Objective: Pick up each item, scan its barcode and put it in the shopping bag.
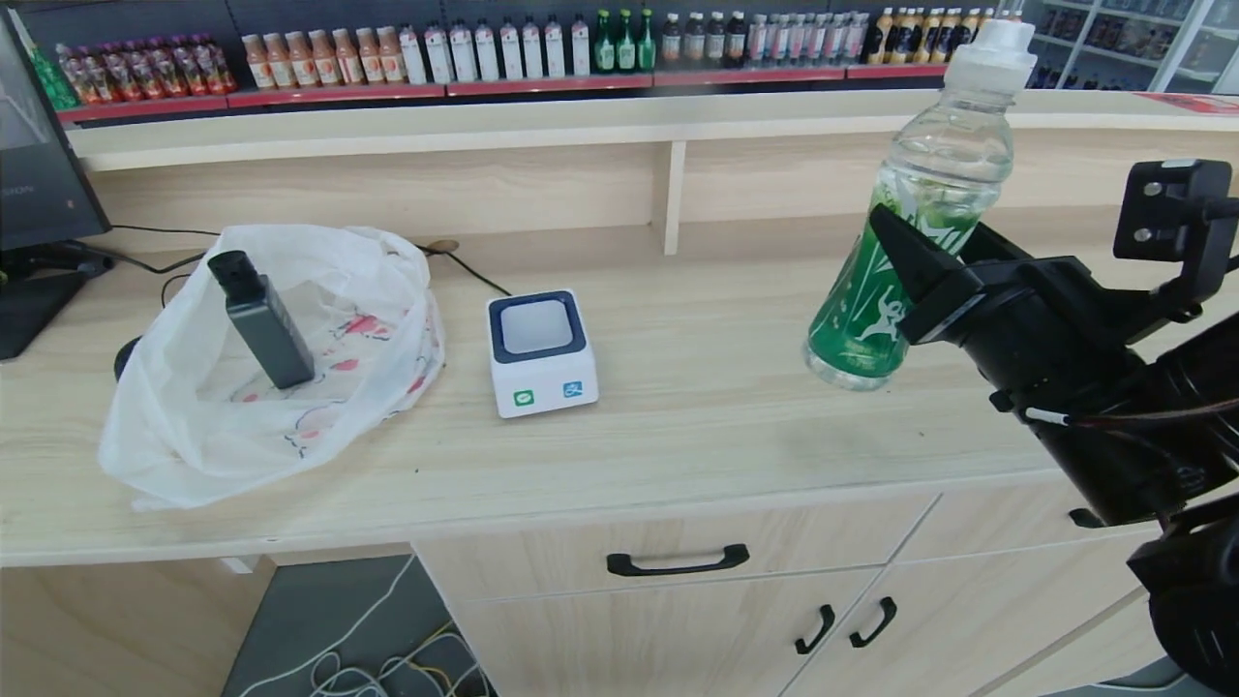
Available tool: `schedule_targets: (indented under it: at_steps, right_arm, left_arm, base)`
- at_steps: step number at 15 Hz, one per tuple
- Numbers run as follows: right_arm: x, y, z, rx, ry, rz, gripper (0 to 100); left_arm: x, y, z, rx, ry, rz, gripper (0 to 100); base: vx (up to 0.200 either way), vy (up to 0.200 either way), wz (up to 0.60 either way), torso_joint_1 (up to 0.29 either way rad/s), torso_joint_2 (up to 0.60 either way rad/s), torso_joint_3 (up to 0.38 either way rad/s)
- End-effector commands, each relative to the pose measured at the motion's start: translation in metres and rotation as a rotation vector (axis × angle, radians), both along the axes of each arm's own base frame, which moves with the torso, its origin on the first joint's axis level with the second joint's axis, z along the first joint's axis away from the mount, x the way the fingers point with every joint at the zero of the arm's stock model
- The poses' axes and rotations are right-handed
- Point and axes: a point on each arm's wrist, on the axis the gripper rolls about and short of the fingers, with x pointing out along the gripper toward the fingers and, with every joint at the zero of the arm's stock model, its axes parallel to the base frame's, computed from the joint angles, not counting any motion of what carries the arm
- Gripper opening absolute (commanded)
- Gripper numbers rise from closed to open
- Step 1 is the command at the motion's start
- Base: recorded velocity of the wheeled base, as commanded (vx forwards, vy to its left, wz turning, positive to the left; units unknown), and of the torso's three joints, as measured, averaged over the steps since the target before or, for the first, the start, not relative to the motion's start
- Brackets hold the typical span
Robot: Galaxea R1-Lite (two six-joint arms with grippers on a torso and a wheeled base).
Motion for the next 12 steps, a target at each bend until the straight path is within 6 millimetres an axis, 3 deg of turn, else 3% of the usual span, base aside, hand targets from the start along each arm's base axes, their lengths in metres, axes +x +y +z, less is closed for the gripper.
schedule_targets:
  at_steps: [1,12]
  right_arm:
    - [-0.0018,-0.0007,0.002,0.003,-0.008,0.001,0]
    - [-0.0111,-0.0055,0.0064,0.009,-0.022,0.004,0]
  left_arm:
    - [0.0001,0.0,0.0,0.0,0.002,-0.001,100]
    - [0.0,0.0,0.0001,0.003,-0.001,-0.001,100]
  base:
    - [0.0,0.2,0.0,0.007,0.0,-0.002]
    - [0.0,0.2,0.0,0.003,0.0,0.003]
